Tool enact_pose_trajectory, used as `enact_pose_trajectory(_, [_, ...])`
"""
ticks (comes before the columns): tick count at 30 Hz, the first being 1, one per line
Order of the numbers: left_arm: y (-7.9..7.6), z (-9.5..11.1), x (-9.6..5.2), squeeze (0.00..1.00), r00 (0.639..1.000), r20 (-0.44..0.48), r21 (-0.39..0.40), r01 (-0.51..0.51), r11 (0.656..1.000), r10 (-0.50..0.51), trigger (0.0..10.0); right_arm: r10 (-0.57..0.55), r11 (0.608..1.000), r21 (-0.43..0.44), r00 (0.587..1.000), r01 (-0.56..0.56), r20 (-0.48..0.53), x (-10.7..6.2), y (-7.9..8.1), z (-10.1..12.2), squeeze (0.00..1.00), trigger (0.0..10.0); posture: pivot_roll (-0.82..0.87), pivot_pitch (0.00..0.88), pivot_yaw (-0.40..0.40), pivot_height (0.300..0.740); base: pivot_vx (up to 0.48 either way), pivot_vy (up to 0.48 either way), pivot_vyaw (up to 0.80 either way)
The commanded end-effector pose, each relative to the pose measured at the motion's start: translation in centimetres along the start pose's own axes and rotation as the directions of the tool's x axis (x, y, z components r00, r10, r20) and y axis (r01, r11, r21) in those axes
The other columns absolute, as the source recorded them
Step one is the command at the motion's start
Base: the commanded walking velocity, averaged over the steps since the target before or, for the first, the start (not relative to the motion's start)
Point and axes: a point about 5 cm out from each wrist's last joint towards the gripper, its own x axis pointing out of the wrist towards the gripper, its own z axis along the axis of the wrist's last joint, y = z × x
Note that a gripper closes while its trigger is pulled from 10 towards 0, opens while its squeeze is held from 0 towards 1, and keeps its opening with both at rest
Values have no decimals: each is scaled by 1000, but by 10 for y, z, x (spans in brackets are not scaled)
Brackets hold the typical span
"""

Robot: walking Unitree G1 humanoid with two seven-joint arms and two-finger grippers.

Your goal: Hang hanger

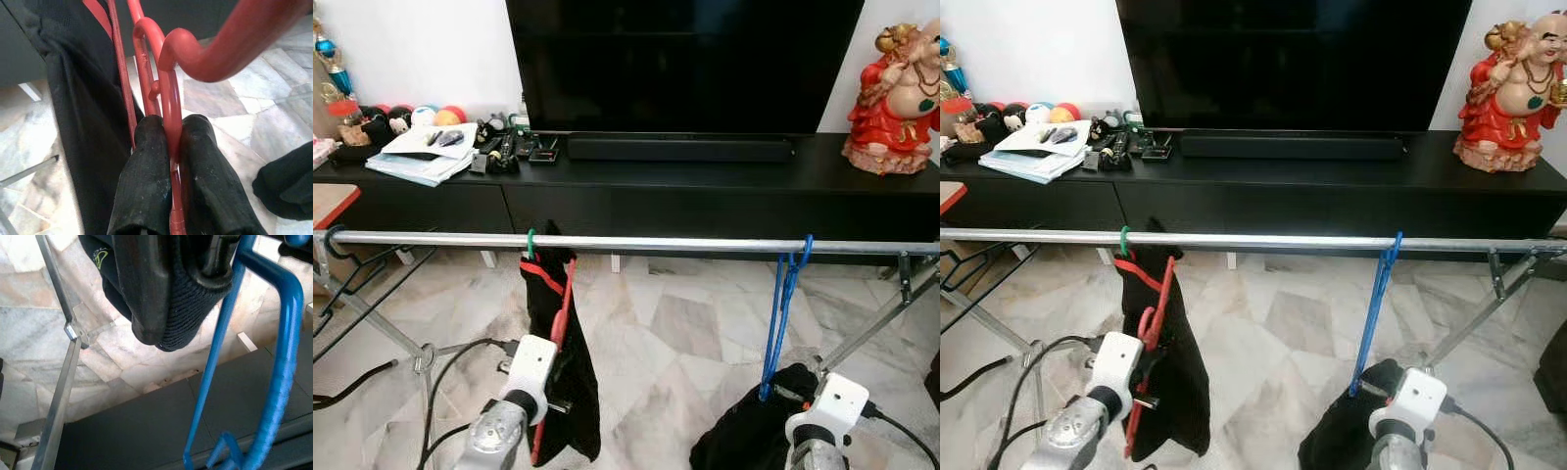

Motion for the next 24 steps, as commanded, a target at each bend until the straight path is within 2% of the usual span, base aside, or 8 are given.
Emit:
enact_pose_trajectory(1, [7,0,-5,0,1000,10,1,-26,1000,26,10000,4,1000,5,1000,-4,21,0,3,3,0,10000,-38,46,62,740,0,0,0])
enact_pose_trajectory(13, [11,-1,-11,0,1000,10,29,-3,1000,2,10000,6,1000,18,1000,-6,15,-2,9,0,0,10000,-29,58,76,740,0,0,0])
enact_pose_trajectory(24, [10,-2,-14,0,1000,2,-22,-11,1000,11,10000,5,1000,9,1000,-5,18,-4,8,-2,0,10000,-34,75,75,740,0,0,0])
